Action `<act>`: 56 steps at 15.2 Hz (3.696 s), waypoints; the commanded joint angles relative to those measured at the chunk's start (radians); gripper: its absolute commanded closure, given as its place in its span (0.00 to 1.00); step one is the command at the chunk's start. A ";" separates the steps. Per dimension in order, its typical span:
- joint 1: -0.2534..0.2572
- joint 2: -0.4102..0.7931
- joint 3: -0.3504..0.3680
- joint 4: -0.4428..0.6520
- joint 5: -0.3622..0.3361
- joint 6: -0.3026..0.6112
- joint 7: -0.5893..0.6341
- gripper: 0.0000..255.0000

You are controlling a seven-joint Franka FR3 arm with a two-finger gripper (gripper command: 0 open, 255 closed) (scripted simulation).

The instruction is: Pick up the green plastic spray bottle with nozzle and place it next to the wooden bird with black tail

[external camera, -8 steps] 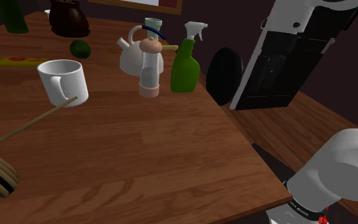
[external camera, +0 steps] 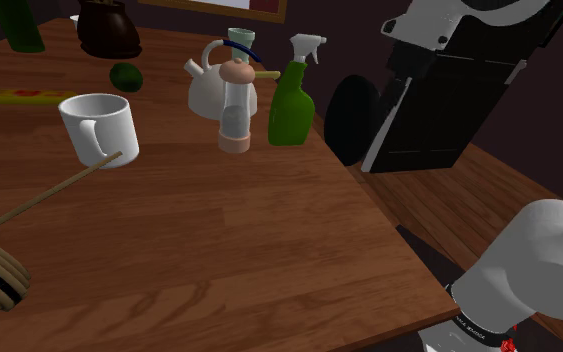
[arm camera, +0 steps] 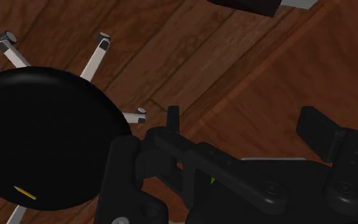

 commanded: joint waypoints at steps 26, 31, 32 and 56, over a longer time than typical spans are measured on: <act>0.300 0.315 -0.203 0.153 0.248 0.372 -0.845 0.00; 0.300 0.315 -0.203 0.153 0.248 0.372 -0.845 1.00; 0.300 0.315 -0.203 0.153 0.248 0.371 -0.845 1.00; 0.298 0.323 -0.199 0.408 0.214 0.138 -0.754 1.00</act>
